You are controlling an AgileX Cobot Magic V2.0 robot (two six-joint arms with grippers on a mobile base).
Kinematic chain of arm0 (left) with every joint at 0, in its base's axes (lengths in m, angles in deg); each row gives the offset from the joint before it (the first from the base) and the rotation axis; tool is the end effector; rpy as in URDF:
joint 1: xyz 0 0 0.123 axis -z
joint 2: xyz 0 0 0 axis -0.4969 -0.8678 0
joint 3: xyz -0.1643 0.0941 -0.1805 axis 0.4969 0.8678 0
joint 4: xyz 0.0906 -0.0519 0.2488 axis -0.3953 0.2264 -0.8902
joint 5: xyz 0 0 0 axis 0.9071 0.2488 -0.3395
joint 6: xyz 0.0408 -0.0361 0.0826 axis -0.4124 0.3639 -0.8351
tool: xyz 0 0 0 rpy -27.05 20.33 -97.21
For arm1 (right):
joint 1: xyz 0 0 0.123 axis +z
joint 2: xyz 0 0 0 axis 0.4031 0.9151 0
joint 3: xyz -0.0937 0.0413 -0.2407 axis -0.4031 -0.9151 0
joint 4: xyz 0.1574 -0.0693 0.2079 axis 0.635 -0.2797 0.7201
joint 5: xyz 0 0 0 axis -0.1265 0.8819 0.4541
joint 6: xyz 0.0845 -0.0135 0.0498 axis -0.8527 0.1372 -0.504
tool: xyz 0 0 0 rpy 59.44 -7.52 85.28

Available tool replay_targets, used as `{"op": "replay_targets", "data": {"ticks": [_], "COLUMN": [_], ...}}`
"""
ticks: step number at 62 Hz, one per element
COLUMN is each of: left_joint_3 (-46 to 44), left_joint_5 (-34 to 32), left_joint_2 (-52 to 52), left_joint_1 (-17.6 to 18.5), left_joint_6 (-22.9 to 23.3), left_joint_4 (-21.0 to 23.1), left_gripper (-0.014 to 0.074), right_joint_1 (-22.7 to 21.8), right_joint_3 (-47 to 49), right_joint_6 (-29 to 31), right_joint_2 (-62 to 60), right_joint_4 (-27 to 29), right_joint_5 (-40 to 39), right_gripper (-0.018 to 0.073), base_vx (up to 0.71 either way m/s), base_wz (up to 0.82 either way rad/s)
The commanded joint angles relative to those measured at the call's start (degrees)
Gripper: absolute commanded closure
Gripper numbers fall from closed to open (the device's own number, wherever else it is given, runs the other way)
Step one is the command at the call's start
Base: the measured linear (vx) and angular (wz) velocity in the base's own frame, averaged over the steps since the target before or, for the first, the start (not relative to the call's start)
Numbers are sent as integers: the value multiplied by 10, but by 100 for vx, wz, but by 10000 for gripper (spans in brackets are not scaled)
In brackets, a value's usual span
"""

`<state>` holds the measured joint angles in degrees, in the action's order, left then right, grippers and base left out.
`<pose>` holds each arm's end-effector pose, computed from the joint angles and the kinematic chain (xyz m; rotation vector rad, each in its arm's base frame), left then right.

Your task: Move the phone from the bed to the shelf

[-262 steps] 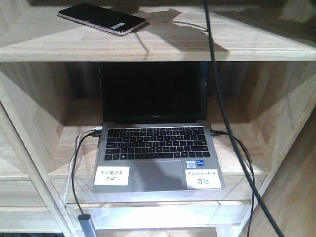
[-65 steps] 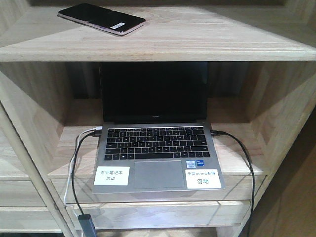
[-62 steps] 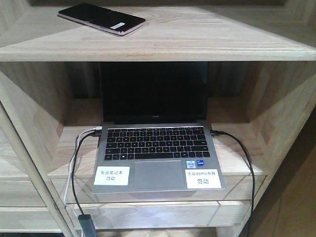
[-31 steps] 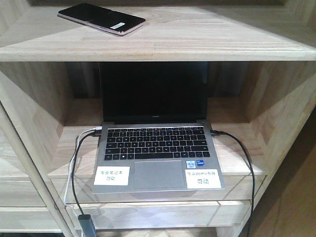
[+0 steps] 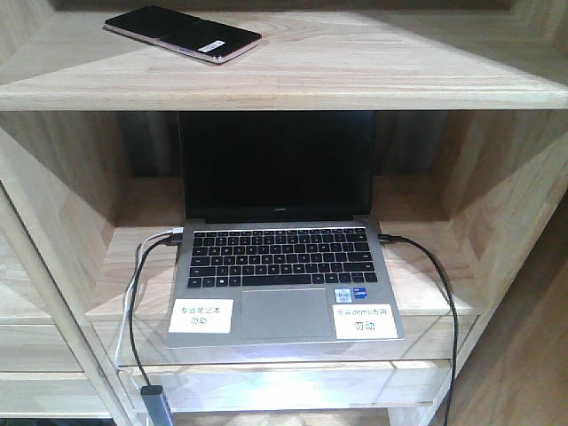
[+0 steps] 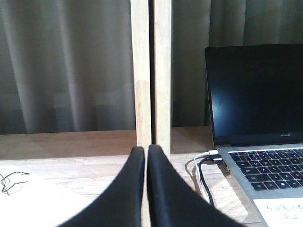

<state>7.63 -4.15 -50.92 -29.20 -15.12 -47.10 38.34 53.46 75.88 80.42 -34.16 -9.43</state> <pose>0.1062 -0.0013 0.1967 0.0273 1.5716 0.0085 0.0875 0.0249 0.3068 -0.2238 1.3965 0.1922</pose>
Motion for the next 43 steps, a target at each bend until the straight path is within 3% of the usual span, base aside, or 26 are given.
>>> {"op": "replay_targets", "data": {"ticks": [1, 9, 17, 39, 43], "left_joint_3": [-14, -14, -14, -14, -14], "left_joint_5": [-44, -44, -44, -44, -44], "left_joint_2": [3, 3, 3, 3, 3], "left_joint_1": [1, 1, 1, 1, 1], "left_joint_6": [2, 2, 2, 2, 2], "left_joint_4": [5, 5, 5, 5, 5], "left_gripper": [596, 596, 596, 596, 596], "right_joint_1": [-65, -141, -179, -181, -179], "right_joint_3": [15, 12, -37, -212, -211], "right_joint_6": [6, 32, 31, 28, 29], "right_joint_2": [9, 9, 4, 0, -5], "right_joint_4": [8, 19, 31, 23, 18], "right_joint_5": [-2, 55, 0, -161, -136], "right_gripper": [563, 563, 563, 563, 563], "base_vx": [0, 0, 0, 0, 0], "base_wz": [0, 0, 0, 0, 0]}}
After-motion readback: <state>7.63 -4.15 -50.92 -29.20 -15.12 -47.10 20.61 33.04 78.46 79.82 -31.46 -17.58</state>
